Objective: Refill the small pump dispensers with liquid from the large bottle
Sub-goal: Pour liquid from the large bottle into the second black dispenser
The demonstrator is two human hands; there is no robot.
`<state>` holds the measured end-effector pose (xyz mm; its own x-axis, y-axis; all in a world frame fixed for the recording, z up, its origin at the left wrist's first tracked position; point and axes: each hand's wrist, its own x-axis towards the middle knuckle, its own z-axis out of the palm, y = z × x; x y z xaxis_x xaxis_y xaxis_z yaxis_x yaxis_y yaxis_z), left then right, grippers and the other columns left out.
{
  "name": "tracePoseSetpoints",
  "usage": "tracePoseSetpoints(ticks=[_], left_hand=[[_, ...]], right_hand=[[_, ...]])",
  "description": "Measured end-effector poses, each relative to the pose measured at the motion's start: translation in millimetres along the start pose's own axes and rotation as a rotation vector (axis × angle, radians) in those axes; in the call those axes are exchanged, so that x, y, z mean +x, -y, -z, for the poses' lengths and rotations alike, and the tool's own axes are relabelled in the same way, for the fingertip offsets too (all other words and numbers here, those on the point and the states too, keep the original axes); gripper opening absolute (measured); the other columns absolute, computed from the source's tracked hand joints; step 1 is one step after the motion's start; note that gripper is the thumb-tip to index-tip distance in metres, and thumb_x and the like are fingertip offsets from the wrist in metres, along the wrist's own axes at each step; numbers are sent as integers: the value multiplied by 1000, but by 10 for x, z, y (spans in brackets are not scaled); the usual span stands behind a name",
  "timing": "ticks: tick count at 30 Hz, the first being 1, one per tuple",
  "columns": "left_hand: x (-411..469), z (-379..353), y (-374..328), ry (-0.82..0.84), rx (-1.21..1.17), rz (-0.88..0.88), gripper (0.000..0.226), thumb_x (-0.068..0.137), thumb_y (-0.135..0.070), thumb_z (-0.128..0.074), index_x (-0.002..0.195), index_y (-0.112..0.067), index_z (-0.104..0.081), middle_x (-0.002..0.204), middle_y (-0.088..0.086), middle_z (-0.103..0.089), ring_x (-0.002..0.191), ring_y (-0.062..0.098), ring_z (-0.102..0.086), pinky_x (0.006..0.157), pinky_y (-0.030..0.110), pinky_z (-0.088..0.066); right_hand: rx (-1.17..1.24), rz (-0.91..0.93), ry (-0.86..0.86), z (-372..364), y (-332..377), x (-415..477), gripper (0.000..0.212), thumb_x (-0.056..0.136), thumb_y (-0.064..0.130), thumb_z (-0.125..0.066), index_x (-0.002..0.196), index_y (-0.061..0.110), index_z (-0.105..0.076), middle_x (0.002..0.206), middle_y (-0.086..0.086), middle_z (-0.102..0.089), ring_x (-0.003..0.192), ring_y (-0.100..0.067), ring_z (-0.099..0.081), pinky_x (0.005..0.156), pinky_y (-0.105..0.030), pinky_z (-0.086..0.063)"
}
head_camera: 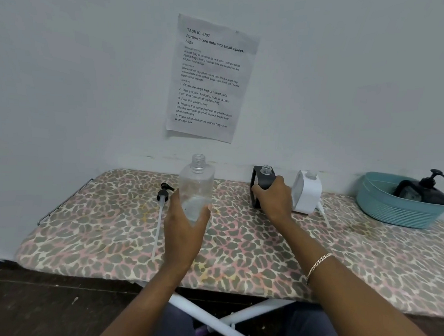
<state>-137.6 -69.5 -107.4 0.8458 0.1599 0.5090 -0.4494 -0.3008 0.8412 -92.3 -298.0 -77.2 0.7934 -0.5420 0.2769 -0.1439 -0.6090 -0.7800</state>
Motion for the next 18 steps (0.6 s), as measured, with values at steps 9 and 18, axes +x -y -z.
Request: tracePoseSetpoints(ticks=[9, 18], left_hand=[[-37, -20, 21, 40, 58, -52, 65, 94, -34, -78, 149, -19, -46, 128, -2, -61, 105, 11, -62, 78, 5, -46], [-105, -78, 71, 135, 215, -251, 72, 93, -28, -79, 154, -14, -42, 136, 9, -60, 114, 25, -63, 89, 46, -61]], right_hand=[[13, 88, 87, 280, -74, -442, 30, 87, 33, -76, 98, 13, -57, 86, 3, -62, 71, -10, -58, 53, -22, -38], [67, 113, 151, 810, -203, -1078, 33, 89, 29, -78, 108, 25, -51, 91, 14, -65, 74, 0, -62, 54, -13, -45]])
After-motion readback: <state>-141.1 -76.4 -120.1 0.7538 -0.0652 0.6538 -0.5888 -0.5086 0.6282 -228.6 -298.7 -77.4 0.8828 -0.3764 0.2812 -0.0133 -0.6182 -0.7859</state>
